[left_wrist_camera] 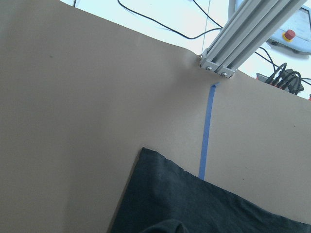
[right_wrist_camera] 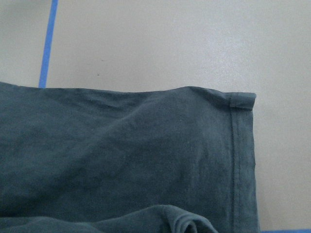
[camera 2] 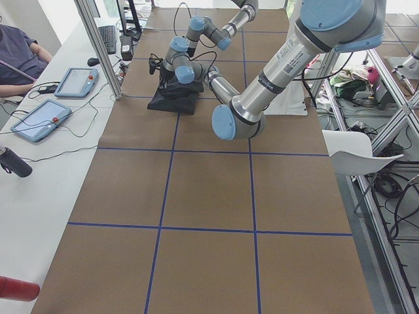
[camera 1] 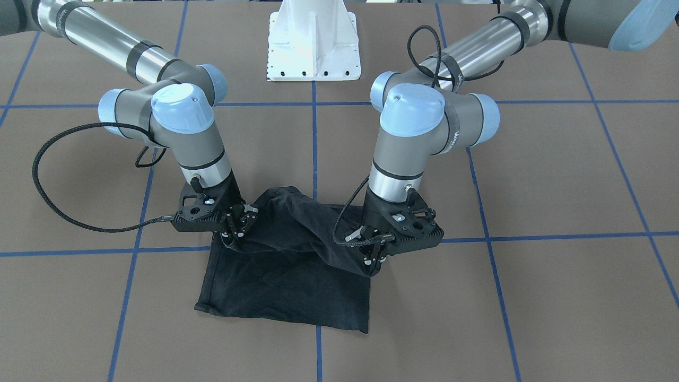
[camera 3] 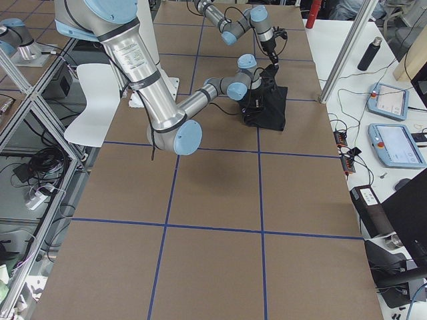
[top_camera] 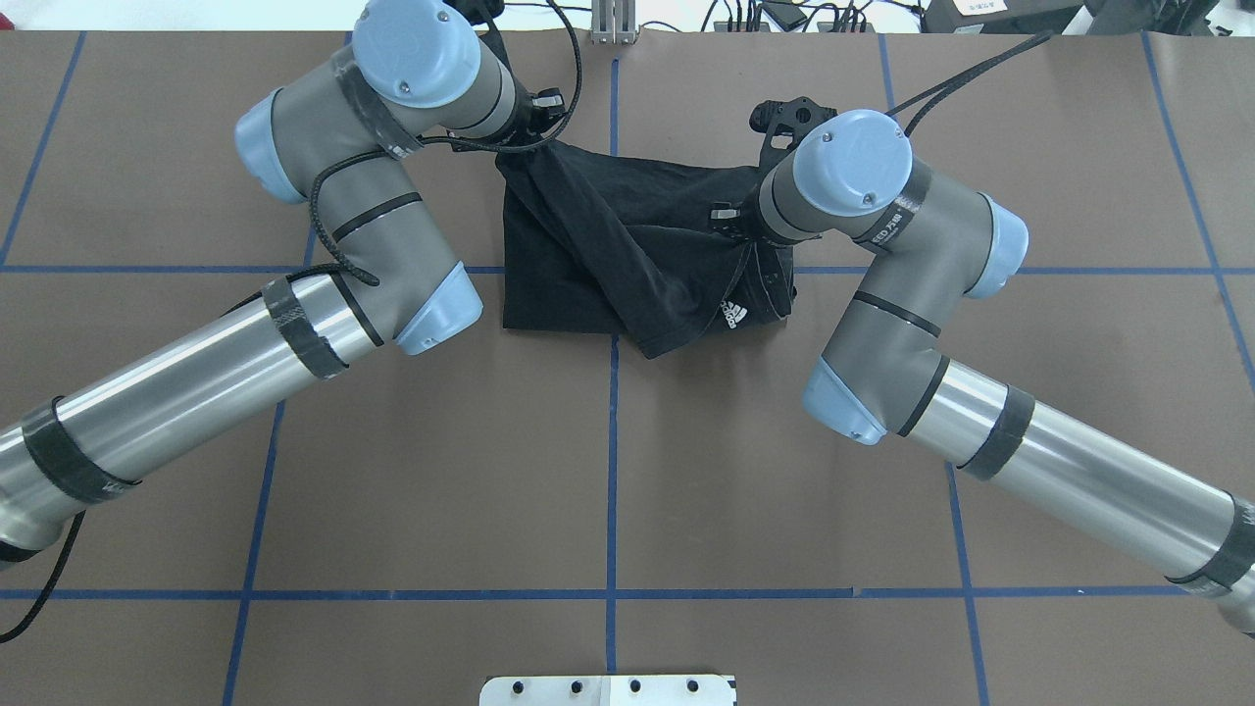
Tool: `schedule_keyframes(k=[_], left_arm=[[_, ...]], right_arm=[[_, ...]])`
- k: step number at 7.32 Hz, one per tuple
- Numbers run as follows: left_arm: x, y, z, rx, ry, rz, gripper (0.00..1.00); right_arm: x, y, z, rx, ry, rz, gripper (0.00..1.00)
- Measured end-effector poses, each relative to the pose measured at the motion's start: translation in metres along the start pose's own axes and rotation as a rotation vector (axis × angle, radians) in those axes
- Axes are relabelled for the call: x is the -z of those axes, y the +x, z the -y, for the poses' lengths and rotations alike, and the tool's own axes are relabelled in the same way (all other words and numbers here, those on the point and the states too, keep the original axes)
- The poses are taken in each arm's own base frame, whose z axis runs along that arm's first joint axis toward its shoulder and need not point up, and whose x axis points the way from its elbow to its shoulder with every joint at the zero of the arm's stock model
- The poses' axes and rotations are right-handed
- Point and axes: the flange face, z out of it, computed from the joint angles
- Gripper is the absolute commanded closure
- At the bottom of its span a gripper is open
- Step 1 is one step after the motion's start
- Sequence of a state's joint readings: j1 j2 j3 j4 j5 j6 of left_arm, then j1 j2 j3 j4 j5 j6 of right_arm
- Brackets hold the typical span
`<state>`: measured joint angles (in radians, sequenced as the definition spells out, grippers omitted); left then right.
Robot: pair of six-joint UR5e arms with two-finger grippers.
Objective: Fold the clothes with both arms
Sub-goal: 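Lift the near edge with both grippers and fold it over toward the far edge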
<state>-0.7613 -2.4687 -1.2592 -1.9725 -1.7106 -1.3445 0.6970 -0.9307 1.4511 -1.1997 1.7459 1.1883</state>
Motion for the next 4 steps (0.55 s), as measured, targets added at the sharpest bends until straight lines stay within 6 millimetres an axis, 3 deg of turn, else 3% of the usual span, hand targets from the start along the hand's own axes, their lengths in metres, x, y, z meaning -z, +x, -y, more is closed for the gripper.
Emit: schedule_keyframes(k=[4], left_arm=[[-0.035,0.025,0.043,-0.037,0.010,0.036,1.00]], right_arm=[[-0.022,0.003,0.017,0.033,-0.003,-0.044,1.00]])
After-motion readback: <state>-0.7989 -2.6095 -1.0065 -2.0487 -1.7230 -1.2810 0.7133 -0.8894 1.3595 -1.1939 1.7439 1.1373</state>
